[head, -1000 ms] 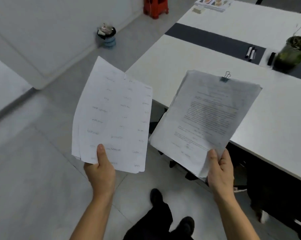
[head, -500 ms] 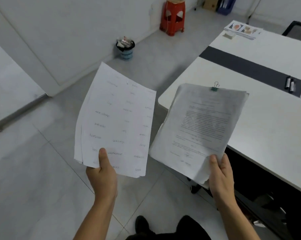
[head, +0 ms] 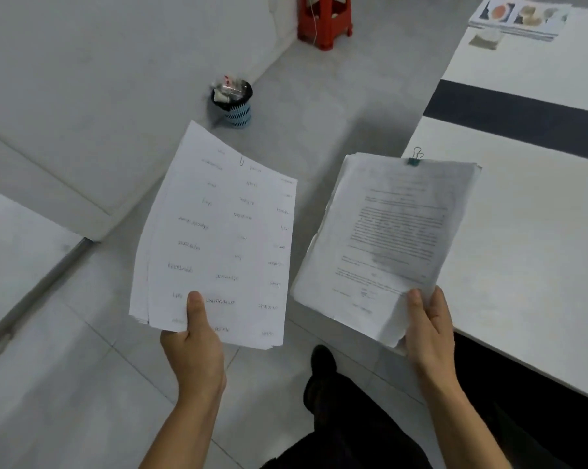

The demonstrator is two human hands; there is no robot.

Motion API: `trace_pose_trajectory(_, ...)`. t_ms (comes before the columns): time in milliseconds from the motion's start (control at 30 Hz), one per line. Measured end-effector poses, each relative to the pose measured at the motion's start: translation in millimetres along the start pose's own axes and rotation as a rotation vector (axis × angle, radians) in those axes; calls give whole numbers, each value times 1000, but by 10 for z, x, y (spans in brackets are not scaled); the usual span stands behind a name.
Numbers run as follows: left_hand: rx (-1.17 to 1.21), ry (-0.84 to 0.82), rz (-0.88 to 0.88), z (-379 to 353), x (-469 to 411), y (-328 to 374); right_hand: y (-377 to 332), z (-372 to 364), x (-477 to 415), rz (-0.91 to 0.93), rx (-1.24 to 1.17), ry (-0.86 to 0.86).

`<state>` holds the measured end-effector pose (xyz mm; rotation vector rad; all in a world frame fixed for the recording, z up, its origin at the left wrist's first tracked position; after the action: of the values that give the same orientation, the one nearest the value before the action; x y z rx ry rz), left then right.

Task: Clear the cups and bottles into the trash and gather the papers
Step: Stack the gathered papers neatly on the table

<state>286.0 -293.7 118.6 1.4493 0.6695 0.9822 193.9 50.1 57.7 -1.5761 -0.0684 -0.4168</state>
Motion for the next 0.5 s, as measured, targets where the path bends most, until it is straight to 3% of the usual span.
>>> trace_pose_trajectory(267,82,-44,-121,-1100,-1756,788,-1018,-1371,-1462,64,20,-42)
trace_pose_trajectory(500,172,-167,-80,-2785,-3306,1004,-1761,-2305,-2919,244,137,61)
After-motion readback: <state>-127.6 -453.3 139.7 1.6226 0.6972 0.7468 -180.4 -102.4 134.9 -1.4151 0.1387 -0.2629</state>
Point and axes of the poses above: each hand's wrist, its own x-axis away from the middle knuckle, its own z-axis out of the back of the hand, y = z × x, the point moved 9 cm from there along -x, towards the middle knuckle, and after that the axes turned 2 degrees about z, right-handed, at the moved point
